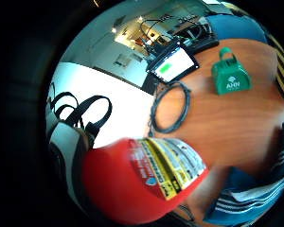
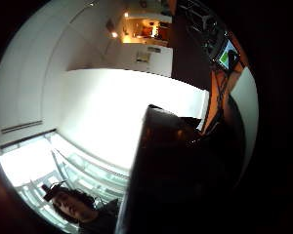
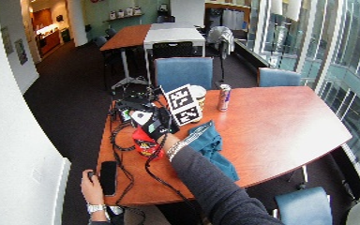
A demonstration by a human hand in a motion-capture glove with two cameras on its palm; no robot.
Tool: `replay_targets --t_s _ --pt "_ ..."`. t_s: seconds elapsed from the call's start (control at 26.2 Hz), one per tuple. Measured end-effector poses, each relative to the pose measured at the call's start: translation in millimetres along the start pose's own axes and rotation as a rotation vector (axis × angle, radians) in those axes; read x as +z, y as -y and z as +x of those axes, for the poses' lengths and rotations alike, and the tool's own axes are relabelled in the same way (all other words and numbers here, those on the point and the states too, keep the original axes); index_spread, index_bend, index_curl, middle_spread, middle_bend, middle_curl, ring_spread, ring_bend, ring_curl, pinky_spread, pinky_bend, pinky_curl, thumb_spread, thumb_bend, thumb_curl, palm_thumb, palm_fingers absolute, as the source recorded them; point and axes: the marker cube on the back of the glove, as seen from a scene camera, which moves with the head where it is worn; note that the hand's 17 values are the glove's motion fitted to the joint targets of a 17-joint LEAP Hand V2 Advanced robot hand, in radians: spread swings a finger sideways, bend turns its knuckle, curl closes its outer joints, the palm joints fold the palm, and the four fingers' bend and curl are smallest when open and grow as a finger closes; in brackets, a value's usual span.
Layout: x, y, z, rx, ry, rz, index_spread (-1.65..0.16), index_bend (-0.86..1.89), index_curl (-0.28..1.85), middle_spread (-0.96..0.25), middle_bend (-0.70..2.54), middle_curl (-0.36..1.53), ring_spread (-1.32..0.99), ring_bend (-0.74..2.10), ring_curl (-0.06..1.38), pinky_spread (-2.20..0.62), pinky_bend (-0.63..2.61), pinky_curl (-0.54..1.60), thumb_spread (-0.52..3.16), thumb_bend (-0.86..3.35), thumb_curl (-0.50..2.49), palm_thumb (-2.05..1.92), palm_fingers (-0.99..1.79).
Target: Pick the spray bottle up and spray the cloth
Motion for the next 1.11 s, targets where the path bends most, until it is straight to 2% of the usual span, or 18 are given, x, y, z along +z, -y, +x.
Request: replay_targets --t_s 0.73,0.95,1.11 --pt "3 2 -9 -0.008 -0.012 -0.024 -0.32 0.3 0.62 -0.25 0.66 0.52 -0.25 0.64 0.47 -0.33 0.39 0.4 0.22 -0.03 0.8 0.91 1.38" --pt "4 9 -1 0.049 0.015 -0.168 -0.33 0.3 0.62 -0.24 0.64 0.51 -0.25 0.61 0.46 -0.32 0.39 0.4 0.24 -0.03 0.8 0.92 1.33" --pt "0 10 10 0.093 -0.014 -0.249 -0.33 0.25 0.61 -0.24 0.62 0.51 -0.23 0.59 0.46 -0.22 0.33 0.38 0.28 -0.01 0.8 0.96 1.17"
